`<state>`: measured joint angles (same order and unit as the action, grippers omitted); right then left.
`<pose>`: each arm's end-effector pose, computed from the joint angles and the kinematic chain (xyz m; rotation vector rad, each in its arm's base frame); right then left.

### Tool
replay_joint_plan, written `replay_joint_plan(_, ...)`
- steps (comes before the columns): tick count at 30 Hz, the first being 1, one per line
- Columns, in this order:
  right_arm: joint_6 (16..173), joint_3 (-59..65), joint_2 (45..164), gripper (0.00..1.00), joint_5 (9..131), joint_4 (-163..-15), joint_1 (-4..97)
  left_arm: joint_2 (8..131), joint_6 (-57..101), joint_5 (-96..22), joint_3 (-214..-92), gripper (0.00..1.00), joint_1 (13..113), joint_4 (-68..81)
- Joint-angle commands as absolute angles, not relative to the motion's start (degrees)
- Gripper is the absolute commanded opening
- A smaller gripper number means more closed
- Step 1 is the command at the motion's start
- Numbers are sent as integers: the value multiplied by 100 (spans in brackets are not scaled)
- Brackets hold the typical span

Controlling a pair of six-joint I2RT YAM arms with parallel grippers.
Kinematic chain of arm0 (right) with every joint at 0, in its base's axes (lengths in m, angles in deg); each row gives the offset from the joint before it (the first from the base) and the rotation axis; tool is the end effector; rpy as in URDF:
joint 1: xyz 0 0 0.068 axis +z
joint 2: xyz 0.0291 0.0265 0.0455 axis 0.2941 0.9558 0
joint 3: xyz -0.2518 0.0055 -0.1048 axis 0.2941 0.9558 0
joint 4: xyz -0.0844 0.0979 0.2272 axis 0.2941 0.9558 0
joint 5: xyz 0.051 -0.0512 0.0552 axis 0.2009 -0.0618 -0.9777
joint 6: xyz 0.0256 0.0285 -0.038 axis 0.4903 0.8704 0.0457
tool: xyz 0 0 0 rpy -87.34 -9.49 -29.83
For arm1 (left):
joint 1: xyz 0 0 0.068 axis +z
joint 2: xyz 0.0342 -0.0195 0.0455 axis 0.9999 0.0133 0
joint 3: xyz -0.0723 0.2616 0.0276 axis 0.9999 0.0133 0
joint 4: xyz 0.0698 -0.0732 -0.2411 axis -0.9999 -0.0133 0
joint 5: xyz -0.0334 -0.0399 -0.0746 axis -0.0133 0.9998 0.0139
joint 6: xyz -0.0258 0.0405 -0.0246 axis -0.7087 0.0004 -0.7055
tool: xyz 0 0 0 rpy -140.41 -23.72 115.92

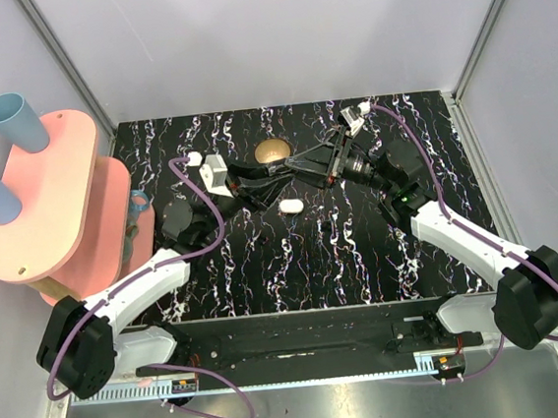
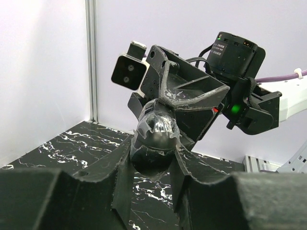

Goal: Insert the wireless bluetooth earbuds into the charging case
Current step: Pass from the right arm to the left

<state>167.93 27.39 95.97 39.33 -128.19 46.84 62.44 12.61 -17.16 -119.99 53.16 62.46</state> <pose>0.2396 0.1621 0.3616 0.0078 1.6672 1.9708 0.1989 -0.1656 0.3437 0.6103 1.0314 -1.1381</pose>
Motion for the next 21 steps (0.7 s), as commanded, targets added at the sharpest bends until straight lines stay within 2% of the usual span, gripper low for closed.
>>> replay_joint_plan(1,16806,2741,9564,18,3850,-13070,4690,6264,1290,-1770,-12295,30,5303,6511)
replay_joint_plan(7,16710,2750,9564,25,3841,-12938,4690,6238,1317,-1700,-12304,9,5294,6511)
replay_joint_plan(8,16683,2742,9547,27,3859,-12885,4690,6247,1325,-1691,-12304,4,5302,6494)
replay_joint_plan(10,16543,2715,9520,34,3876,-12718,4690,6247,1325,-1647,-12313,1,5302,6476)
replay_joint_plan(12,16446,2706,9468,37,3938,-12569,4690,6247,1334,-1612,-12304,0,5294,6467)
replay_joint_plan(13,16402,2706,9459,44,3964,-12534,4690,6247,1334,-1594,-12313,0,5294,6459)
replay_joint_plan(14,16367,2698,9415,58,4017,-12472,4690,6247,1334,-1577,-12322,0,5302,6450)
replay_joint_plan(15,16280,2698,9380,64,4052,-12367,4681,6247,1334,-1568,-12322,0,5302,6432)
replay_joint_plan(21,15437,2619,8958,77,4482,-11613,4672,6168,1448,-1506,-12304,0,5302,6213)
